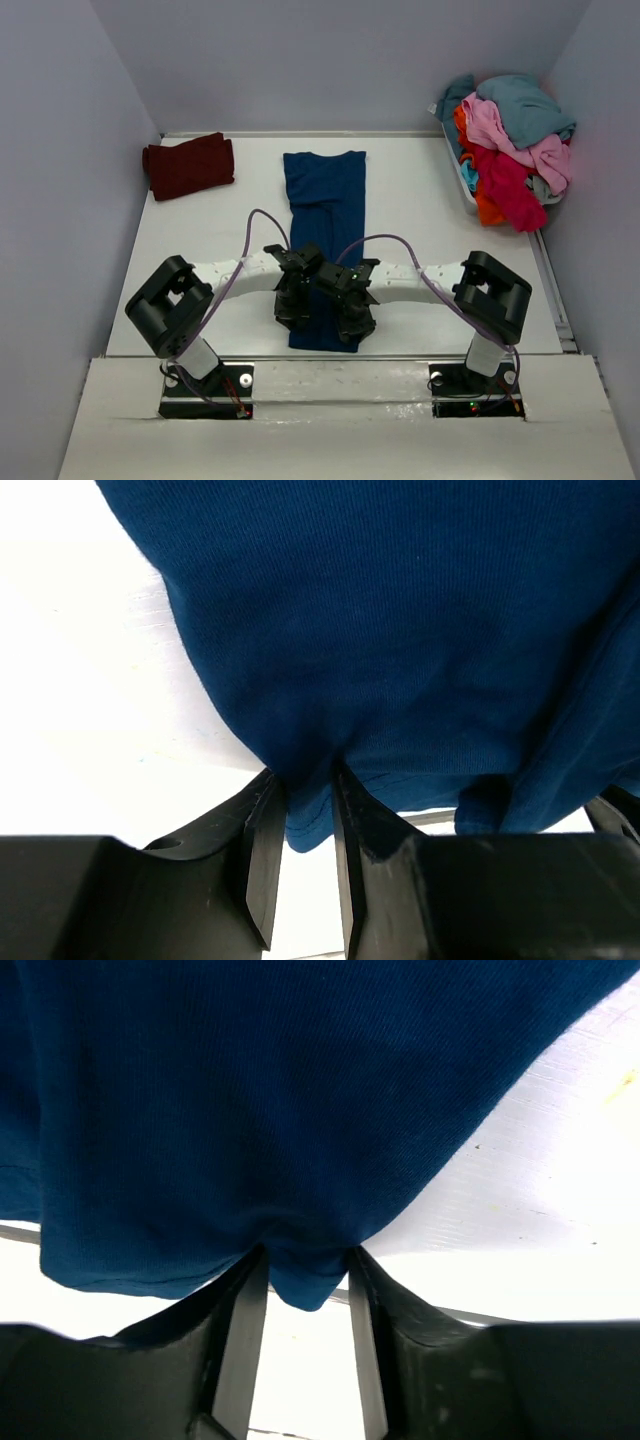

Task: Fold and stack the t-shirts
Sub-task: Grab the bottom of the folded rectangular tshirt with both arms, then fold the folded rectangular tshirt in 1/3 of the way

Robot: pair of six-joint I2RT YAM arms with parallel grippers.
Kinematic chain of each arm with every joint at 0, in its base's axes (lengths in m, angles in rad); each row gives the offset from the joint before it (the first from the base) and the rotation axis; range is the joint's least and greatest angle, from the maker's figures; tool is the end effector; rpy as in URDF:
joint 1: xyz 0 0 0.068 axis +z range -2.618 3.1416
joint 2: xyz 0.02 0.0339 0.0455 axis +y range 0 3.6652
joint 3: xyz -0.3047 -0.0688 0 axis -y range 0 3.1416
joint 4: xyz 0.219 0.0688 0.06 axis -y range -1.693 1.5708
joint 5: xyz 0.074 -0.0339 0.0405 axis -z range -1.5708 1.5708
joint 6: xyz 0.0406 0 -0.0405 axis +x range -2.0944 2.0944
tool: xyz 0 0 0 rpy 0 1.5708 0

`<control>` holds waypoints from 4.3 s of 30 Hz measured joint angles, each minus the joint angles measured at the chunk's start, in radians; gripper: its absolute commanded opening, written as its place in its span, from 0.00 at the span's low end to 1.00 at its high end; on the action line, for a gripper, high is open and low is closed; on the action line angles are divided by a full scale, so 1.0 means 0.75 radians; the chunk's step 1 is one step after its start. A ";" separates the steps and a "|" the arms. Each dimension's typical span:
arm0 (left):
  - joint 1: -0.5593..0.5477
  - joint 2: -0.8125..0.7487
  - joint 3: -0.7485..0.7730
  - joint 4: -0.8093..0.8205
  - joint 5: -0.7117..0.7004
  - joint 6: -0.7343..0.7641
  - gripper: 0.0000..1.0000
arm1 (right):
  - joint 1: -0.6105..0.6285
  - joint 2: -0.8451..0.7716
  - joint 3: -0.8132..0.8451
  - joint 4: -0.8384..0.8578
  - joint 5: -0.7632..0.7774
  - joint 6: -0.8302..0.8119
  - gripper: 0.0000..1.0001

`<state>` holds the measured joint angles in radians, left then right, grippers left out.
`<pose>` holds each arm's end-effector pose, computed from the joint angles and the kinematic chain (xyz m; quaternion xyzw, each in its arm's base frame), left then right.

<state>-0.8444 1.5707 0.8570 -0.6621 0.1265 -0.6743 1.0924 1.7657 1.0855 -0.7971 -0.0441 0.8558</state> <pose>0.1602 -0.1880 0.2081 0.0905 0.9891 -0.1125 0.0272 0.1355 0.2651 0.2073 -0.1189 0.9916 0.0510 0.0080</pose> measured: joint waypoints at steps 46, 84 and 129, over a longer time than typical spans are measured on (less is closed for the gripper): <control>-0.140 -0.465 -0.036 -0.105 -0.163 -0.276 0.06 | 0.123 -0.269 0.119 -0.283 0.251 0.158 0.07; 0.099 -0.018 0.671 -0.272 -0.609 -0.058 0.06 | -0.125 -0.120 0.635 -0.497 0.620 0.035 0.07; 0.413 0.574 0.961 0.086 -0.585 0.224 0.81 | -0.489 0.340 0.787 -0.089 0.484 -0.377 0.23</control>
<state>-0.5346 2.0014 1.5780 -0.5976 -0.3122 -0.5064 0.7258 2.0209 1.6760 -0.8639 0.3187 0.5728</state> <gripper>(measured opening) 0.772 0.212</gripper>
